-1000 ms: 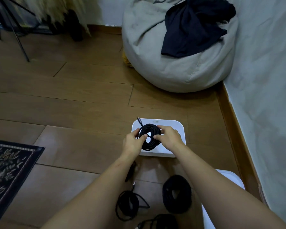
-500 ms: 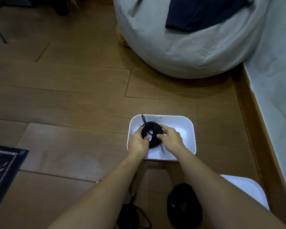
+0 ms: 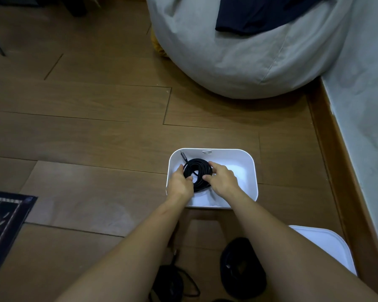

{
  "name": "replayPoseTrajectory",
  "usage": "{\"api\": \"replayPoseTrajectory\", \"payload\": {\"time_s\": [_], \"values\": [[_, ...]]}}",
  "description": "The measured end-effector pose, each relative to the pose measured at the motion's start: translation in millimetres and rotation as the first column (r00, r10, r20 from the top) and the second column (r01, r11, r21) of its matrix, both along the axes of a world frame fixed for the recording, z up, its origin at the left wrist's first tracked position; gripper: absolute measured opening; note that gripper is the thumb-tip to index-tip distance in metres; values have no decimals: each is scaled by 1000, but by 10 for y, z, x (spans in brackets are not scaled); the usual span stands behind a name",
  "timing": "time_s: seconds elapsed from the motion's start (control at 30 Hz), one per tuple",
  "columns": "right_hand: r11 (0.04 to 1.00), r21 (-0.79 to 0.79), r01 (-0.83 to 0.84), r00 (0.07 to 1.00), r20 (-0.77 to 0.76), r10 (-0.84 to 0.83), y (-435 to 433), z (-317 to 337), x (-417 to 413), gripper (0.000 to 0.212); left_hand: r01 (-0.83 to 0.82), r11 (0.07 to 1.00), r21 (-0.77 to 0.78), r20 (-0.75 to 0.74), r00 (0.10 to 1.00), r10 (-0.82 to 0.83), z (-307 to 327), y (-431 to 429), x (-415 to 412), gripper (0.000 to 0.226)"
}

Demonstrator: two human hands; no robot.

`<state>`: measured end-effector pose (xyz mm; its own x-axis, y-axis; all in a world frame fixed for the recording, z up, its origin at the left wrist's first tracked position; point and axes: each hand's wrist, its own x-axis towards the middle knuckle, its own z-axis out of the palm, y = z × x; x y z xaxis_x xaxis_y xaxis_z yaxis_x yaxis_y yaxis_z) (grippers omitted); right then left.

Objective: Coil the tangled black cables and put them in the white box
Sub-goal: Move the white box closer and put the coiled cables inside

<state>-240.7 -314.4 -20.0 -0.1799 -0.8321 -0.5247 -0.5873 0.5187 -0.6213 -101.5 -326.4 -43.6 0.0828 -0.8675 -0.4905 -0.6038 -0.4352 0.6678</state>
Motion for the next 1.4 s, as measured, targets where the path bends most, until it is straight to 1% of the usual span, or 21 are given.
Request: {"api": "replayPoseTrajectory", "payload": {"time_s": [0.07,0.13,0.2,0.3,0.37,0.5,0.57,0.63,0.7,0.8,0.9,1.03,1.1,1.17,1.3,1.4], "values": [[1000,-4,7,1000,9,-7,61,32,10,54,9,1000,-7,-6,1000,-9,73,48,9,57],[1000,-12,12,1000,25,-12,121,68,9,49,16,999,-38,-40,999,-17,173,113,9,56],[1000,-24,8,1000,26,-8,202,138,0,46,29,994,-105,-67,997,-36,276,230,13,51],[999,-47,28,999,17,-27,371,258,-23,47,18,978,-208,-90,995,-37,385,462,59,44],[995,-90,51,998,33,-48,556,368,-38,44,-19,966,-257,-92,996,-5,453,625,97,43],[966,-217,143,987,107,-122,1011,571,-104,28,-45,934,-354,-93,996,13,592,1053,146,36],[958,-238,157,987,80,-142,1265,652,-167,23,-34,929,-368,-84,996,3,645,1318,114,35],[956,-244,160,987,23,-159,1531,705,-255,22,11,940,-341,-71,997,-37,681,1578,51,37],[962,-231,146,986,-46,-161,1801,717,-344,26,65,957,-284,-105,990,-98,673,1811,-13,40],[978,-138,158,981,-93,-172,2137,614,-439,35,125,983,-138,-140,980,-144,565,2107,-71,51],[988,-34,153,983,-96,-155,2390,454,-484,48,147,989,-5,-165,976,-145,411,2374,-113,63],[990,34,133,988,-84,-130,2501,315,-487,59,130,990,56,-254,961,-111,281,2485,-248,79],[988,57,142,988,-71,-138,2488,251,-483,62,96,993,71,-257,964,-74,224,2442,-327,78],[985,67,162,986,-61,-158,2467,183,-478,63,77,993,87,-242,969,-54,167,2388,-375,73],[985,66,162,985,-70,-158,2466,40,-472,64,100,992,77,-180,980,-85,70,2356,-386,59],[982,56,180,979,-103,-173,2463,-22,-480,63,125,990,64,-162,980,-114,-14,2352,-369,54]]}}
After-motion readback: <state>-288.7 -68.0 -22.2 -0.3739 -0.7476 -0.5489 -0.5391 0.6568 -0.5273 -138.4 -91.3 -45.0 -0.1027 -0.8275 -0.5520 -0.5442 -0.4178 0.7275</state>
